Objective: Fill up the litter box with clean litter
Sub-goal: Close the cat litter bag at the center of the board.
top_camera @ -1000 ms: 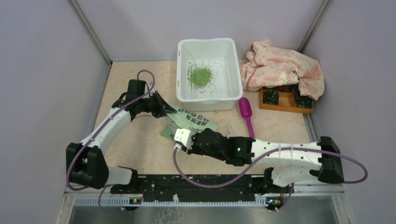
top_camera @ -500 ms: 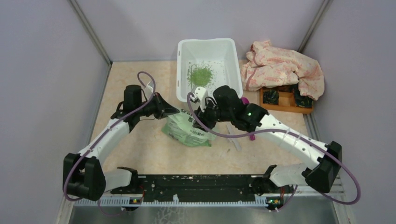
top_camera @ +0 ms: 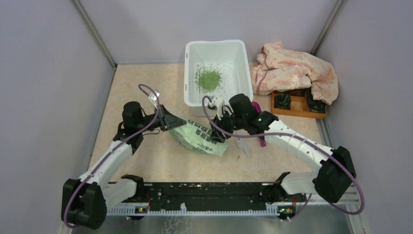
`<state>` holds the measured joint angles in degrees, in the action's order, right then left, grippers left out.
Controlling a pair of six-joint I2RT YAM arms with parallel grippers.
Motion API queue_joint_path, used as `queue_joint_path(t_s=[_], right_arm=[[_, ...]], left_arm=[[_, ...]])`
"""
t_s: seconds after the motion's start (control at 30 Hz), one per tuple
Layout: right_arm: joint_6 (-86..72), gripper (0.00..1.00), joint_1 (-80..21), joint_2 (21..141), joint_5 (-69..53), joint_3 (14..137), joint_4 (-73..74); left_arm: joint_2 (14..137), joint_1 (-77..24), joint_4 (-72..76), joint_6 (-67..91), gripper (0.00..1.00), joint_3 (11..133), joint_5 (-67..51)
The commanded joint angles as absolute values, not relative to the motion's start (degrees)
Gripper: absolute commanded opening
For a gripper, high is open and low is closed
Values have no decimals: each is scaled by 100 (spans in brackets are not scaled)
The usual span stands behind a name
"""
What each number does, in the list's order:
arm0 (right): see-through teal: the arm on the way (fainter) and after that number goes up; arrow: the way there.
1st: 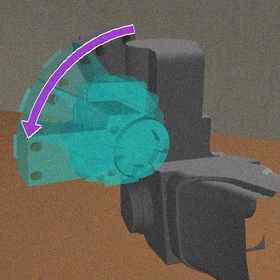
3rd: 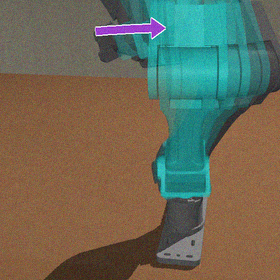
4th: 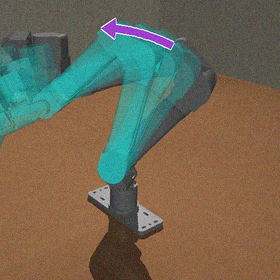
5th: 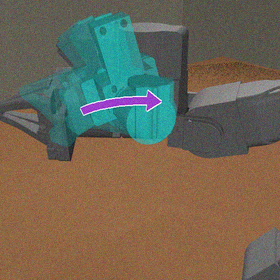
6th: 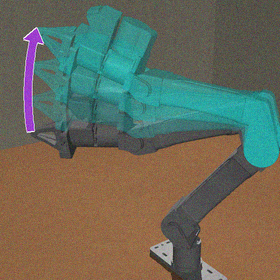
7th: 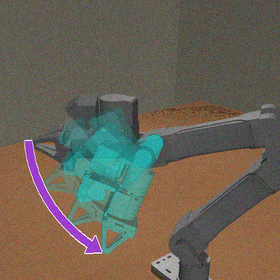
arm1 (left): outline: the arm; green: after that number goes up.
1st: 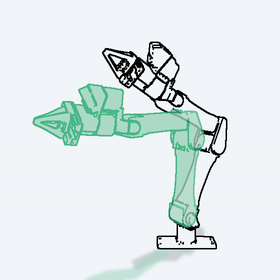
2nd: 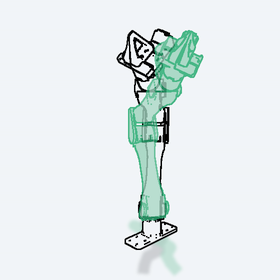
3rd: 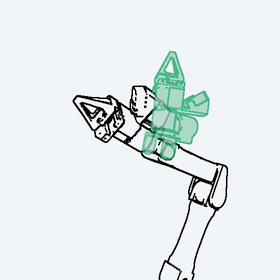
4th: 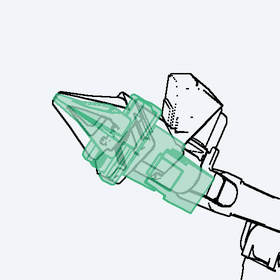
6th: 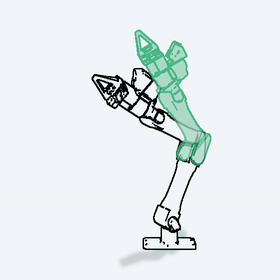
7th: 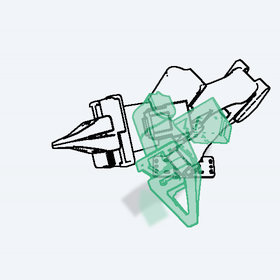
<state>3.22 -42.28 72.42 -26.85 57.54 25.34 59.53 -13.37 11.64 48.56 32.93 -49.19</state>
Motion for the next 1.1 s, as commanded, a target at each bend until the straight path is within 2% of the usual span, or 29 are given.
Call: queue_joint_path(t_s=[0.0,0.3,0.43,0.6,0.83,0.93,1.07], right_arm=[[211,53,-4136,7084,-3039,5607,1759],[204,53,-4044,7001,-2899,5046,867],[268,53,-3980,7031,-2628,4920,647],[281,54,-3898,7073,-2781,4755,249],[257,54,-3894,7558,-3250,4819,45],[270,54,-3896,7766,-3397,4895,-114],[322,54,-3896,7922,-3358,4919,-55]], left_arm=[[5681,-1327,2607,4926,4,3126,-5263],[5853,-1195,3882,4983,6,2726,-5428],[6105,-1045,4889,5250,8,2547,-5688],[6687,-877,6568,5900,12,2294,-5728],[8332,-836,10078,7483,14,2221,-5724],[8803,-849,10269,7709,15,2436,-5883],[8774,-812,10260,7582,15,2508,-5897]])
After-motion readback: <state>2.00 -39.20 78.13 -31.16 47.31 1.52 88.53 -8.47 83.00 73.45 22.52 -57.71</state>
